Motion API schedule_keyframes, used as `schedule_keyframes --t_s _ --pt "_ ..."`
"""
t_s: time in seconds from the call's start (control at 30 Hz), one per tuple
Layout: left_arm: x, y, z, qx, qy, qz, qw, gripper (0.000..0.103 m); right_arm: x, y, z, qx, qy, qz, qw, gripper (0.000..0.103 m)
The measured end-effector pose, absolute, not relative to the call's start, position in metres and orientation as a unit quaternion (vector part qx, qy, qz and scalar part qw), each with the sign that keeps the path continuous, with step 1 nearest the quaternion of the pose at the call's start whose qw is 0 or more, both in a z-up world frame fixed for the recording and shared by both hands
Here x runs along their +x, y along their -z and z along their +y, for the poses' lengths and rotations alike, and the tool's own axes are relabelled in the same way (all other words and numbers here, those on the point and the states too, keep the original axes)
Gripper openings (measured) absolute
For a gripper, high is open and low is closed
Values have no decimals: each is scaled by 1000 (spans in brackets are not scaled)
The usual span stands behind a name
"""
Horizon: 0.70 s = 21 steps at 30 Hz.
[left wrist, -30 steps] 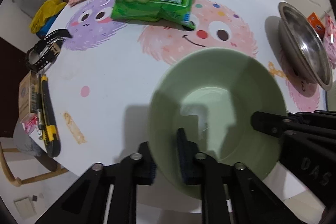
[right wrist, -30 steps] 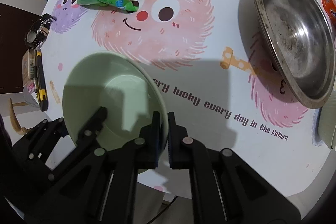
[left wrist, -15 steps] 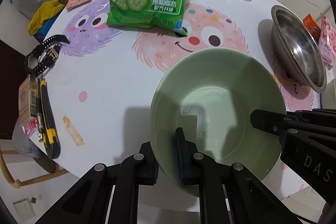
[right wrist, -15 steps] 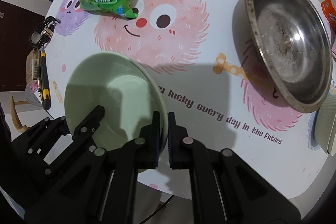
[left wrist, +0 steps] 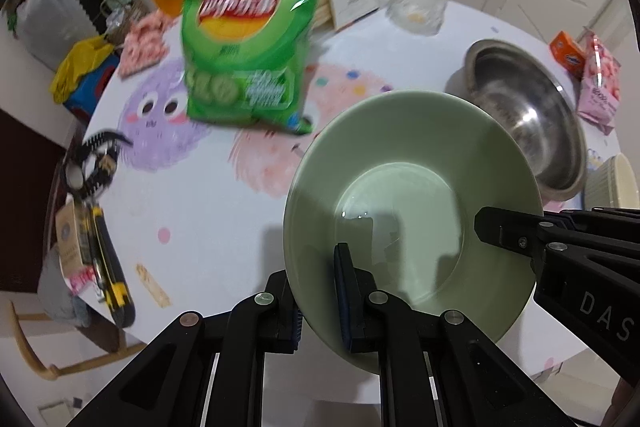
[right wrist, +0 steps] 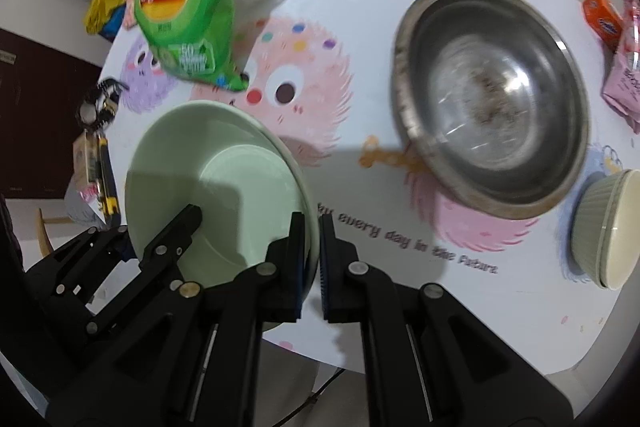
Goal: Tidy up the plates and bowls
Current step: 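Carry the green bowls to the bowl stack with both tools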
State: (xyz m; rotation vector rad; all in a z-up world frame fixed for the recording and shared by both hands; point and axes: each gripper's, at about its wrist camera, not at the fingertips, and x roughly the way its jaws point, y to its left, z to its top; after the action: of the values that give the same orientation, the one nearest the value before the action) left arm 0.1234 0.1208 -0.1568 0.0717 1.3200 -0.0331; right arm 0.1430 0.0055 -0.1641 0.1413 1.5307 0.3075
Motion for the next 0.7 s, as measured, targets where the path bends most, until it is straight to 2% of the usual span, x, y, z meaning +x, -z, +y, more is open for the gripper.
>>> schedule_keyframes --t_s 0.27,0.7 --pt "139 127 72 53 57 589 804 13 145 128 -45 81 -104 655 744 8" --pt "156 99 -61 105 134 563 809 13 148 99 -171 135 -17 629 765 8"
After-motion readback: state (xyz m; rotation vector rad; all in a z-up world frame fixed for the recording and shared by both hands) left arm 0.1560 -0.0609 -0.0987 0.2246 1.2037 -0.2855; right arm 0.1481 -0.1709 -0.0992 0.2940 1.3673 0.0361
